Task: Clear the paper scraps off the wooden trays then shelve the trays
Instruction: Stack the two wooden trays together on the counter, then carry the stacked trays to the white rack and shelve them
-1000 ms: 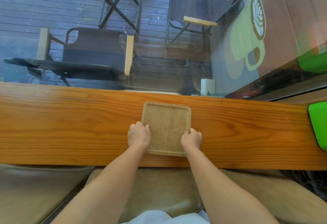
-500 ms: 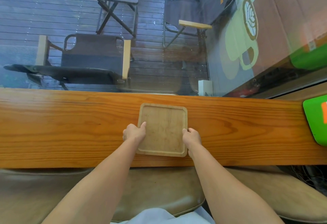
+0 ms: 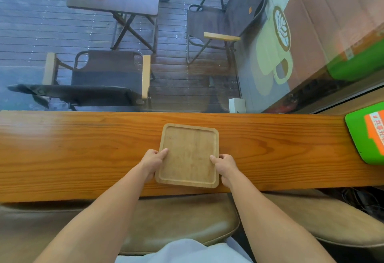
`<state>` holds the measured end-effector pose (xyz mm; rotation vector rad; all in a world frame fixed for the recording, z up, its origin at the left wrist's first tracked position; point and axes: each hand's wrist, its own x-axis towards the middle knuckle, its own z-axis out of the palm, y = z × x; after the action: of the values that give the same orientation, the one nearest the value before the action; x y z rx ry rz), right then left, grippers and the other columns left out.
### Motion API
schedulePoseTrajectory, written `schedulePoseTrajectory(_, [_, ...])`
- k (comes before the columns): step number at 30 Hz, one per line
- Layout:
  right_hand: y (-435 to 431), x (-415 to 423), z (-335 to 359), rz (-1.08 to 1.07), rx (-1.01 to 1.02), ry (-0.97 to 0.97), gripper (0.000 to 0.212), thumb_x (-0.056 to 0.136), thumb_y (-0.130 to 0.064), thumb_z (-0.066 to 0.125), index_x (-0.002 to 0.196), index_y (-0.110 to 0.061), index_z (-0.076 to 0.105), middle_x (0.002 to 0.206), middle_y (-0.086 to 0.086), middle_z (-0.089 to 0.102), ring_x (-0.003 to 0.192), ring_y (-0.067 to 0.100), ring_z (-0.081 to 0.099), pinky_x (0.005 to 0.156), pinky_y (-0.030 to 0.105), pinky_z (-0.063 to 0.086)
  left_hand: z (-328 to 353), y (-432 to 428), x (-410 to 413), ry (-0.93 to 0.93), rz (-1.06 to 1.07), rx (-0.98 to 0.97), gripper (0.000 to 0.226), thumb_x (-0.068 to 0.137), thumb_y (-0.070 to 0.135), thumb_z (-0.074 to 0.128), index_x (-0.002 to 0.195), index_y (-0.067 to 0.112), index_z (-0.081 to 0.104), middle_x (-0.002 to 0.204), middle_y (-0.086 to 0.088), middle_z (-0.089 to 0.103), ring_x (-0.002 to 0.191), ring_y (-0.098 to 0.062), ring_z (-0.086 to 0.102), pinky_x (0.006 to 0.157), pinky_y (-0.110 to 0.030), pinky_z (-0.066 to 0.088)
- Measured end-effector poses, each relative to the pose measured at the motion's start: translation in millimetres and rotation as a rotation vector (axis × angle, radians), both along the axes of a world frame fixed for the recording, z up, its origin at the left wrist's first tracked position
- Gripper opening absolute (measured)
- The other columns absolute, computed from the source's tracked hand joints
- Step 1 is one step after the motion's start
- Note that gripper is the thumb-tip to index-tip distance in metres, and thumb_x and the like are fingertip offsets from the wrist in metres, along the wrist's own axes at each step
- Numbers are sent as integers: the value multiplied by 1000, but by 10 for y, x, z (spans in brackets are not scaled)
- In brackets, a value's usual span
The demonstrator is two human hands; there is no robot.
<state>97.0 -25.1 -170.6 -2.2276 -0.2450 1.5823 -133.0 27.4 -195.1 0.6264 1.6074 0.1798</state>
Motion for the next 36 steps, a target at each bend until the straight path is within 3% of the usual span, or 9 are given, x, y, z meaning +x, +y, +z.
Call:
schedulePoseTrajectory(3, [26,74,145,-55,72,21,40,101,-22,55,136,-6,48,126,14,62,114,31,60,100,51,51,203,39,93,-88,-40,52,39,95,40,56,116,8,58,107,-9,68,96,-24,66,76,-41,58])
schedulePoseTrajectory(10, [-31,337,604,-175,210,7,38,102,-22,53,136,-8,47,124,14,63,111,32,63,96,52,53,706,229,477,-204,-156,175,35,100,33,49,122,7,55,114,-11,65,105,-29,63,93,-52,52])
schedulePoseTrajectory(16, [-192,693,1028,-286,333,-27,42,101,-22,52,140,-7,46,129,15,61,116,34,60,100,54,50,1129,285,979,-175,-280,341,42,102,37,43,131,6,43,121,-12,58,105,-29,59,92,-49,50])
schedulePoseTrajectory(20, [-486,944,1334,-321,429,-12,56,102,-19,47,153,-7,28,149,17,46,133,36,48,109,56,41,1435,169,1300,-84,-394,507,40,101,41,38,122,7,44,120,-13,54,106,-32,56,95,-53,46])
schedulePoseTrajectory(24, [-1054,1193,1602,-377,516,-36,52,103,-18,41,152,-5,29,151,18,43,136,37,43,112,56,37,1706,-232,1692,-78,-492,627,44,100,49,35,118,10,45,116,-10,55,102,-29,55,93,-49,45])
schedulePoseTrajectory(27, [-1668,1377,1726,-445,537,-69,44,104,-18,40,146,-5,38,141,19,51,127,38,51,107,55,42,1824,-766,1989,-45,-579,728,49,100,52,33,116,8,47,115,-12,55,98,-28,54,82,-41,42])
schedulePoseTrajectory(32, [-2858,1648,1776,-571,518,-181,46,103,-16,41,146,-1,38,147,20,46,133,38,46,111,53,38,1800,-1785,2489,-71,-691,751,50,100,50,35,120,6,50,120,-14,56,103,-31,53,88,-40,42])
schedulePoseTrajectory(36, [-3979,1837,1800,-694,471,-269,38,102,-19,41,135,-3,51,131,19,58,118,39,55,104,55,44,1751,-2683,2984,-114,-855,743,53,100,51,35,121,5,51,121,-16,58,107,-34,55,89,-40,43])
